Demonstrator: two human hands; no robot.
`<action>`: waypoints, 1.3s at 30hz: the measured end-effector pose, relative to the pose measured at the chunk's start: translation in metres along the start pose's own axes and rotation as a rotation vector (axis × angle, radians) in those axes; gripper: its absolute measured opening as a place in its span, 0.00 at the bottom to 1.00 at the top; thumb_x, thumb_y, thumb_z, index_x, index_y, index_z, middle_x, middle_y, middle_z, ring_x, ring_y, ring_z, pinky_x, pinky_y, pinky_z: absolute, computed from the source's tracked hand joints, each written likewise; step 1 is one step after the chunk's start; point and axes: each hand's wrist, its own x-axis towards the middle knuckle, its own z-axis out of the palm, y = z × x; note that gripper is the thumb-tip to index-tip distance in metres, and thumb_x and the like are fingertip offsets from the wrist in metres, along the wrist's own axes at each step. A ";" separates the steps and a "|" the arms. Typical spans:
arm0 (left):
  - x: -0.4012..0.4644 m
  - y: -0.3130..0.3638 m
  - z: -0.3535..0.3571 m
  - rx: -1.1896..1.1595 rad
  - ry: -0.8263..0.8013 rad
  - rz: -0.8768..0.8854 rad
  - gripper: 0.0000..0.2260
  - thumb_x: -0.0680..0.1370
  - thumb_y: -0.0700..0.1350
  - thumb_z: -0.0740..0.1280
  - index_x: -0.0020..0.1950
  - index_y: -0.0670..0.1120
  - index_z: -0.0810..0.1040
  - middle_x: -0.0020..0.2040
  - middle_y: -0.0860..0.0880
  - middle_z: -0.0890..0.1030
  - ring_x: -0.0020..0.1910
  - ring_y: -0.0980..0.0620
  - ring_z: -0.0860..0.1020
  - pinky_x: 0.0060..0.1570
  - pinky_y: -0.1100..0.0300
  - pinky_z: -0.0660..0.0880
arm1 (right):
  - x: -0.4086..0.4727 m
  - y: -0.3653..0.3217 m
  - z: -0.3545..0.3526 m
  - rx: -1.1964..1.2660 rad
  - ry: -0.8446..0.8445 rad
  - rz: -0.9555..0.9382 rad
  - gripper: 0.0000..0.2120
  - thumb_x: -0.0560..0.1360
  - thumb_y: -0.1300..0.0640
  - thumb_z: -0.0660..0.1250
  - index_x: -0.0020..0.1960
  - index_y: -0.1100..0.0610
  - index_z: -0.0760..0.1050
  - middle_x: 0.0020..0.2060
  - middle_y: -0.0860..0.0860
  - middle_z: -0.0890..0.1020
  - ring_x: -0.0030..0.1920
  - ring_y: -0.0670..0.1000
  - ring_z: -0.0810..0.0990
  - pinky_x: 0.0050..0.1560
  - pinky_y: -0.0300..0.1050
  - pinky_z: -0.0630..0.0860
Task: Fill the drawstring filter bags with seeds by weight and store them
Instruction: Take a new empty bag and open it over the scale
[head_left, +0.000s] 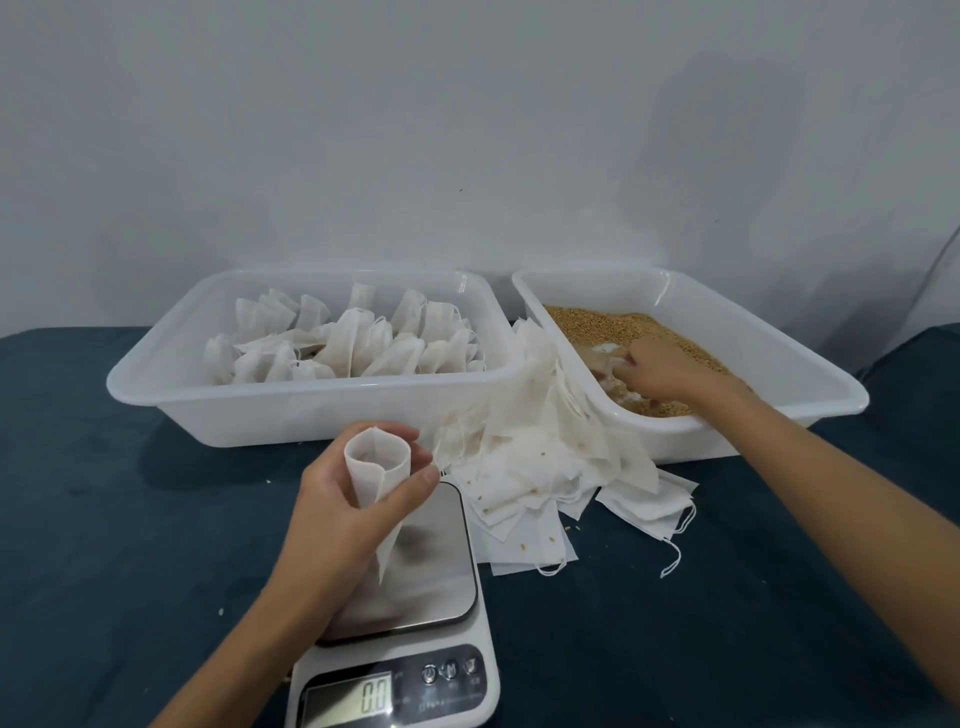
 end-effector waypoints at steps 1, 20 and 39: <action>0.000 0.000 0.000 -0.010 -0.003 -0.002 0.15 0.69 0.50 0.77 0.54 0.49 0.82 0.47 0.49 0.87 0.46 0.56 0.84 0.44 0.67 0.79 | -0.001 0.000 -0.001 -0.010 0.021 -0.005 0.21 0.83 0.52 0.60 0.33 0.58 0.68 0.26 0.51 0.73 0.25 0.50 0.73 0.29 0.44 0.68; -0.001 0.001 0.000 -0.046 -0.045 0.000 0.13 0.71 0.49 0.77 0.53 0.53 0.82 0.48 0.48 0.87 0.47 0.53 0.85 0.45 0.65 0.79 | -0.042 -0.026 -0.032 0.126 0.350 -0.166 0.14 0.82 0.51 0.65 0.63 0.59 0.74 0.54 0.54 0.82 0.54 0.55 0.81 0.56 0.55 0.78; 0.002 -0.004 -0.001 -0.023 -0.125 -0.099 0.12 0.77 0.42 0.77 0.58 0.44 0.81 0.51 0.50 0.87 0.53 0.50 0.85 0.52 0.63 0.80 | -0.130 -0.102 -0.063 0.073 0.230 -0.691 0.13 0.76 0.58 0.71 0.58 0.45 0.77 0.54 0.39 0.80 0.61 0.45 0.74 0.79 0.61 0.47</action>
